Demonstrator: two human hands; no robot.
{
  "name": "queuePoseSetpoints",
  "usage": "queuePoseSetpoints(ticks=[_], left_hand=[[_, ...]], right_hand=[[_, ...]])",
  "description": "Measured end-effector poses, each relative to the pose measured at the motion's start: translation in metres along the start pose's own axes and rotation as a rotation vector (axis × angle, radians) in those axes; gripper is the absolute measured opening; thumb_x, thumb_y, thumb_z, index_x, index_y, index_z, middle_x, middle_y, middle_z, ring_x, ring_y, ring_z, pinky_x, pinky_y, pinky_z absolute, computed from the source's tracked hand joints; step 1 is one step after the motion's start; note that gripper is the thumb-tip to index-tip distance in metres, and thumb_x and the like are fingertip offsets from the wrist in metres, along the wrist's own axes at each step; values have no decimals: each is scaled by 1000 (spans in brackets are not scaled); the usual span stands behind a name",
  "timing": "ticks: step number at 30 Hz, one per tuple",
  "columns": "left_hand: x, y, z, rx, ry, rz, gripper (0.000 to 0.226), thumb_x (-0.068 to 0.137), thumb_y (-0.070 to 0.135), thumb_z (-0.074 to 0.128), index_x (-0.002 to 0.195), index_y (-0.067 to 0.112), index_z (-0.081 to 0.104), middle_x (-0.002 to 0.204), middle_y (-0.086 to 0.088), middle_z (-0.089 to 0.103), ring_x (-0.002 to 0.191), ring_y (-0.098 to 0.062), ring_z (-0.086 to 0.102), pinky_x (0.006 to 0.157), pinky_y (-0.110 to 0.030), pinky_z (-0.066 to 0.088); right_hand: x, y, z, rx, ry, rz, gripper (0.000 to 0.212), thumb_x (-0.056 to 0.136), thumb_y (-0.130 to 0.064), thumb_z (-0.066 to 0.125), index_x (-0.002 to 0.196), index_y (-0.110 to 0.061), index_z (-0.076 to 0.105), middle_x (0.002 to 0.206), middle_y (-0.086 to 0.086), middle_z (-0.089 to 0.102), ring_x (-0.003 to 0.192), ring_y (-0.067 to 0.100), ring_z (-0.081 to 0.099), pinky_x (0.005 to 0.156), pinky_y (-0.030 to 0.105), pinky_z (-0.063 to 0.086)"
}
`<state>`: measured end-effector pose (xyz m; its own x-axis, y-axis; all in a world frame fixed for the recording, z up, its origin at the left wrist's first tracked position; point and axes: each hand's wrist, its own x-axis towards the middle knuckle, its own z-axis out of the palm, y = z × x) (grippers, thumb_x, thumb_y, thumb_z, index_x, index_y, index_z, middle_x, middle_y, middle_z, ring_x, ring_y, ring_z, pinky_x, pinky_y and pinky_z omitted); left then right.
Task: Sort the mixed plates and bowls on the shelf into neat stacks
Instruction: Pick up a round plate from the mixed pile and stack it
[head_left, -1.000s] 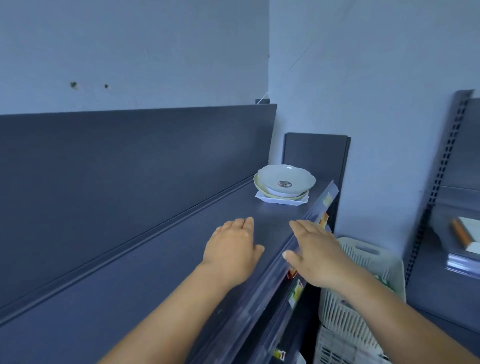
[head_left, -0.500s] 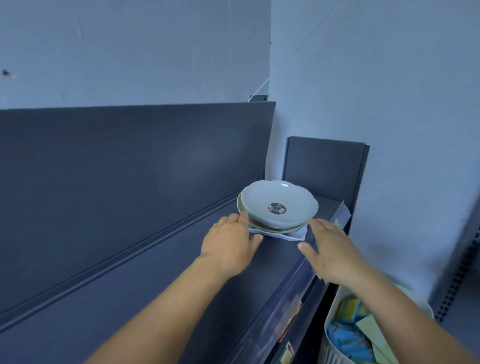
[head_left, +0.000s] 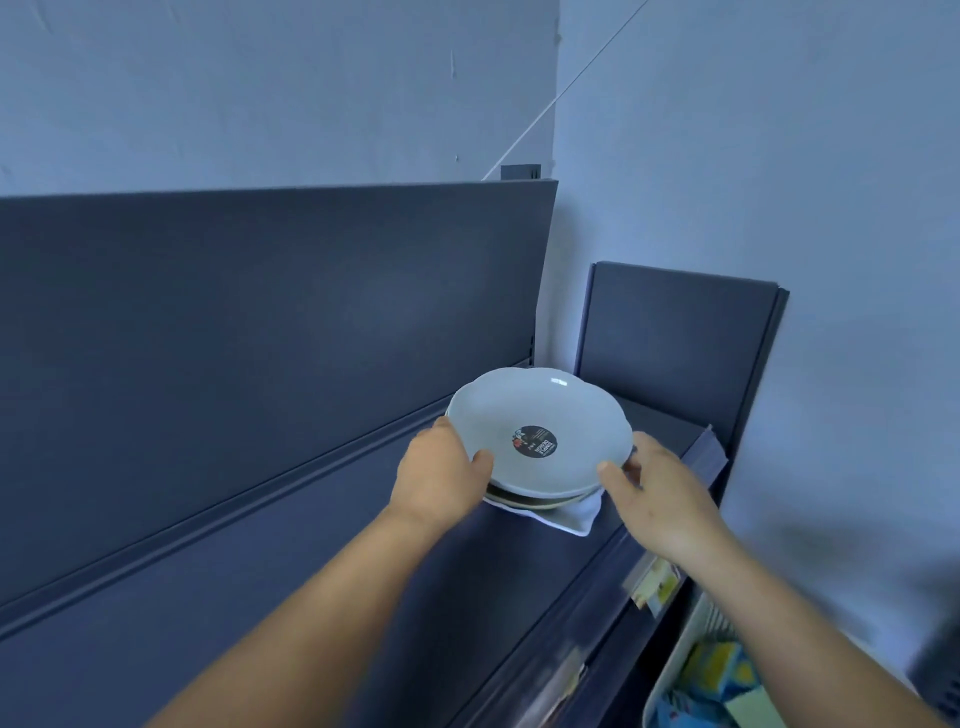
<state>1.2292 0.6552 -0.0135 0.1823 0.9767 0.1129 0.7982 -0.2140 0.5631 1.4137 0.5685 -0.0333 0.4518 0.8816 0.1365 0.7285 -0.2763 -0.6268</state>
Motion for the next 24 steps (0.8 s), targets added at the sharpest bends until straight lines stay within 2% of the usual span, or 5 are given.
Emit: queuePoseSetpoints(ticks=[6,11,15,20,24], left_hand=[[5,-14,-15,-192,130,-70,20,80,5,48,98,4,58,99,-15,66,76,-26,58,52,-24,39],[-2,-34,-34,-158,184,-106,15,80,2,46,88,5,58,83,-10,65,56,-17,51,43,-21,36],[-7,-44,-42,-143,200,-129,13,79,2,45,83,7,57,73,-5,62,55,-17,49,45,-22,36],[-14,-51,-44,-158,203,-143,16,78,3,45,85,6,59,74,-9,65,59,-22,52,49,-24,41],[-24,-56,-46,-200,222,-134,20,78,2,44,86,8,62,75,-9,65,59,-21,51,50,-25,42]], right_hand=[[7,-2,3,35,-21,-119,14,96,-28,46,105,-20,54,97,-5,63,85,13,57,57,15,36],[30,1,6,-44,5,-49,24,95,-25,44,74,-21,34,93,4,46,63,12,41,48,23,24],[47,-1,10,-92,-24,16,21,93,-30,48,81,-13,45,90,7,52,70,22,47,47,26,27],[57,-1,12,-96,20,96,28,86,-14,49,61,-13,36,59,2,42,54,20,38,45,27,24],[62,0,11,-3,8,149,13,73,-7,46,60,-10,48,65,14,68,63,31,64,51,26,38]])
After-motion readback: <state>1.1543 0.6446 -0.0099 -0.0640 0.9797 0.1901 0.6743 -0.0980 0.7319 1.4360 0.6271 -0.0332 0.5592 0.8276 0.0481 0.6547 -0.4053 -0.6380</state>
